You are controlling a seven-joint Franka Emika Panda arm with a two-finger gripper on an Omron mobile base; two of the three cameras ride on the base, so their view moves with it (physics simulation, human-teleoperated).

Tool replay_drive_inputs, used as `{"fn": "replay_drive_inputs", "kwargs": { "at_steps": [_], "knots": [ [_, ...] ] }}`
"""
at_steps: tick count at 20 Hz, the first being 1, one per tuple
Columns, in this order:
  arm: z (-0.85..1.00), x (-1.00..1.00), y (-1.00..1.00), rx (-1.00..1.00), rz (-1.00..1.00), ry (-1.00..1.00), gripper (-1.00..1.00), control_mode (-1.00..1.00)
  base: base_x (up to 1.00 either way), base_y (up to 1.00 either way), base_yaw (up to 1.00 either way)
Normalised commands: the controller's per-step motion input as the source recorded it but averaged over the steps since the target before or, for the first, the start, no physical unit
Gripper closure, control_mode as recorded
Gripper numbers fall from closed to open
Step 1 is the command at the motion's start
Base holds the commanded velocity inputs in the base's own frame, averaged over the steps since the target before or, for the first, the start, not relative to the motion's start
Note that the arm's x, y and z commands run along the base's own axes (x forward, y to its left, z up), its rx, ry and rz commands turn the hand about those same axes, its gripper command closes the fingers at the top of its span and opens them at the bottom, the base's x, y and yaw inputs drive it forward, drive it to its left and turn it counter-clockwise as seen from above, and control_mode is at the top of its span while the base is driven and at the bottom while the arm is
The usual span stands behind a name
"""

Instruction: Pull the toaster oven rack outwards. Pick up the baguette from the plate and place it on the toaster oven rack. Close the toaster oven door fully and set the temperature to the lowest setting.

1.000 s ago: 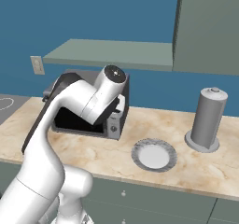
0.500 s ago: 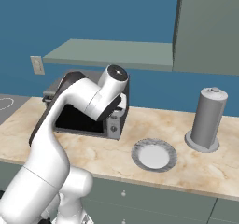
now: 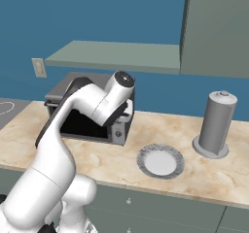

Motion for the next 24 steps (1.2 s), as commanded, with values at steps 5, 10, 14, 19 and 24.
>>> {"fn": "replay_drive_inputs", "kwargs": {
  "at_steps": [5,10,14,19,24],
  "knots": [
    [-0.12,0.22,0.00,0.00,0.00,0.00,1.00,-1.00,0.00,0.00,0.00],
    [-0.14,0.21,0.00,0.00,0.00,0.00,1.00,-1.00,0.00,0.00,0.00],
    [-0.17,0.16,-0.01,0.00,0.00,0.00,1.00,-1.00,0.00,0.00,0.00],
    [-0.15,0.14,-0.09,0.00,-0.01,0.00,1.00,-1.00,0.00,0.00,0.00],
    [-0.10,0.09,-0.10,0.00,-0.03,0.00,1.00,-1.00,0.00,0.00,0.00]
  ]
}}
